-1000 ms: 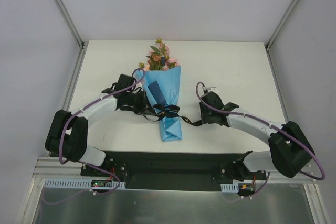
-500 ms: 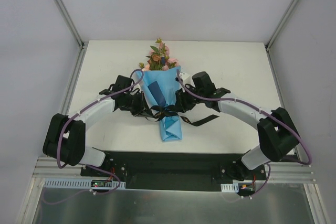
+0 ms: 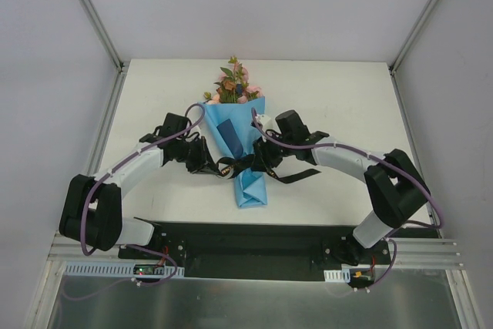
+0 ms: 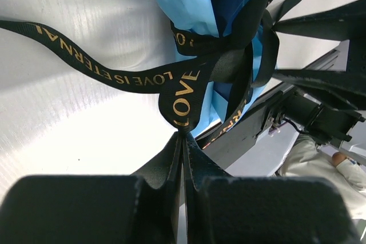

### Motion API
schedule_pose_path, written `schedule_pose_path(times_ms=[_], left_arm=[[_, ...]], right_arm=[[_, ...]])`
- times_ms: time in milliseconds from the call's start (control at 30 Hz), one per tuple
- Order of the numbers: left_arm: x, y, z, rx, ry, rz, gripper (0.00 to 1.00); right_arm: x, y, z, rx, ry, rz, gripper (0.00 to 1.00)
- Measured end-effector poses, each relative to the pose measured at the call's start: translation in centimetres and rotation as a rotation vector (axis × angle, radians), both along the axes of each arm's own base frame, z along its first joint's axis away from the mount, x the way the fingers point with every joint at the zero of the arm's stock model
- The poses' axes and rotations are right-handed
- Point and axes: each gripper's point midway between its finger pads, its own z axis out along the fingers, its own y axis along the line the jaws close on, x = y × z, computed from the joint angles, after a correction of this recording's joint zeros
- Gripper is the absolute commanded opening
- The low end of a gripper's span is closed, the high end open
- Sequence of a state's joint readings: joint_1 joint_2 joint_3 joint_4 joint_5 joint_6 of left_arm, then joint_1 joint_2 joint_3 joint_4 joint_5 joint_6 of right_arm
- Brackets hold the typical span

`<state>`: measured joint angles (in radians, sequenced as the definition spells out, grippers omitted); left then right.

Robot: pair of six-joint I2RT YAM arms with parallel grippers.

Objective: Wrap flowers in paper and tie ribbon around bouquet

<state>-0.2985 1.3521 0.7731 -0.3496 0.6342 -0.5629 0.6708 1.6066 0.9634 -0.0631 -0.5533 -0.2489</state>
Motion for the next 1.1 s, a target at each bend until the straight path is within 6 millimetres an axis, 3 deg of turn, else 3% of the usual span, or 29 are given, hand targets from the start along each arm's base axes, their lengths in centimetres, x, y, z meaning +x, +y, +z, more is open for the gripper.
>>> schedule_pose_path(times_ms=[100, 267, 400, 633, 833, 1000, 1100], left_arm=[[-0.1, 0.1, 0.1, 0.000, -0.008, -0.003, 0.00], [-0.1, 0.9, -0.6, 0.022, -0.002, 0.016, 0.00], [-0.7, 1.6, -1.8, 0.059, 0.018, 0.025, 0.00], [-1.2, 2.3, -2.0, 0.097, 0.005, 0.016, 0.23], [0.6, 2.9, 1.9, 0.125, -0.167, 0.025, 0.32], [3.4, 2.5, 6.8, 0.109, -0.340, 0.033, 0.29], [5.0, 0.9, 8.0, 0.085, -0.368, -0.016, 0.26]], right_arm=[[0.4, -0.2, -0.8, -0.026, 0.000, -0.018, 0.35], [1.3, -0.3, -1.5, -0.060, -0.003, -0.058, 0.13], [2.1, 0.2, -0.7, -0.052, -0.003, -0.101, 0.07], [1.5, 1.3, -0.3, -0.043, 0.014, -0.118, 0.05], [1.0, 1.7, -0.4, -0.045, 0.030, -0.125, 0.08], [0.3, 1.4, -0.8, -0.057, 0.043, -0.145, 0.08], [-0.3, 1.1, -1.2, -0.063, 0.056, -0.154, 0.07]])
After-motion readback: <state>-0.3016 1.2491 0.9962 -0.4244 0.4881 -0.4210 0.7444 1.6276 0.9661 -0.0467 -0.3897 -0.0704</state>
